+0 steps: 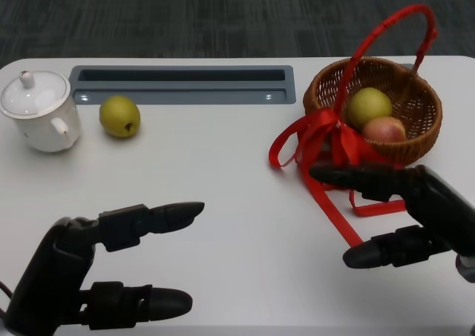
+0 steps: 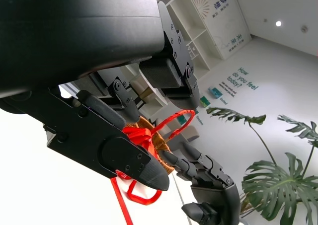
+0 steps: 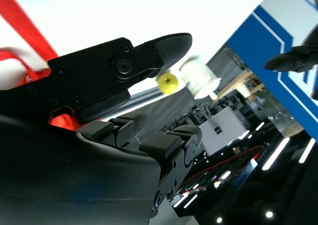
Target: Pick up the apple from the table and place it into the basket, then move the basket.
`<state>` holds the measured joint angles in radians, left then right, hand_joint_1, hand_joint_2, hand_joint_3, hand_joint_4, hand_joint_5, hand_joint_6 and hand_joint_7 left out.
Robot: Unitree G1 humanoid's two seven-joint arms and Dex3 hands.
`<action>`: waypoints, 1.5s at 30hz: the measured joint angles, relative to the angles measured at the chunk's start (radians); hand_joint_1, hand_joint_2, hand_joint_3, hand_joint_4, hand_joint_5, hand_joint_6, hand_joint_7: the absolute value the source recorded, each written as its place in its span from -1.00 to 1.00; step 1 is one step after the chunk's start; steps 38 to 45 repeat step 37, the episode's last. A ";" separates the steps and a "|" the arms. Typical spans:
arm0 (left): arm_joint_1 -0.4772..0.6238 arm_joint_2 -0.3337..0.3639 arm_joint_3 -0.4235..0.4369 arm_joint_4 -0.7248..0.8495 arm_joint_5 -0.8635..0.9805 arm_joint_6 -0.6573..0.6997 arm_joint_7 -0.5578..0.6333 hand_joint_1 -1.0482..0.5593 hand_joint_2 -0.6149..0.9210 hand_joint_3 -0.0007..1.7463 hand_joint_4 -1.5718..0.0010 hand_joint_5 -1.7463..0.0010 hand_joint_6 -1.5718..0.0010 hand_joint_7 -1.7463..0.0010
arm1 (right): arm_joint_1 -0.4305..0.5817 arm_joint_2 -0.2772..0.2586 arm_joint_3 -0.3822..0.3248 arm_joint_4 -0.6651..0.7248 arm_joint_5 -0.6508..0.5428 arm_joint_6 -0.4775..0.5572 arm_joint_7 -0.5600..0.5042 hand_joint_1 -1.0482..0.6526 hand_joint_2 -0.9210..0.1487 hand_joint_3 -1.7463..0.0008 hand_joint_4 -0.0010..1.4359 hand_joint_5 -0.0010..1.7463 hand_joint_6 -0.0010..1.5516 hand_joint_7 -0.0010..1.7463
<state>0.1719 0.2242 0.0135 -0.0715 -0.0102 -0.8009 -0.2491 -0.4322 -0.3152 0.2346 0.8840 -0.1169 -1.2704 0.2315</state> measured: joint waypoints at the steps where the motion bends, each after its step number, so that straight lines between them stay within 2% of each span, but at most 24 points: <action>1: 0.000 0.000 0.001 0.000 -0.001 0.000 0.000 -0.40 0.70 -1.00 -0.18 1.00 -0.05 0.99 | 0.009 0.011 0.006 -0.009 0.024 0.001 0.016 -0.37 -0.91 1.00 -0.05 -0.97 -0.23 -0.97; 11: 0.001 0.007 0.013 0.000 -0.043 0.000 -0.005 -0.30 0.66 -1.00 -0.26 0.97 -0.15 0.96 | 0.057 0.131 0.025 -0.044 0.213 0.009 0.159 -0.24 -0.93 1.00 0.12 -0.97 -0.07 -0.97; 17: -0.001 0.008 0.009 0.000 -0.072 -0.002 -0.017 -0.24 0.67 -1.00 -0.30 0.96 -0.20 0.95 | 0.059 0.189 0.015 -0.044 0.242 0.018 0.200 -0.20 -0.91 1.00 0.15 -0.98 -0.04 -0.98; 28: -0.015 0.012 0.015 0.013 -0.092 -0.019 -0.024 -0.20 0.68 -1.00 -0.32 0.97 -0.22 0.97 | 0.059 0.224 -0.019 -0.044 0.242 0.032 0.232 -0.17 -0.88 1.00 0.17 -0.99 -0.01 -0.99; 45: -0.017 0.019 0.019 0.023 -0.103 -0.033 -0.035 -0.17 0.70 -0.99 -0.32 0.98 -0.21 0.99 | 0.066 0.226 -0.023 -0.071 0.238 0.032 0.237 -0.18 -0.88 1.00 0.18 -1.00 -0.01 -1.00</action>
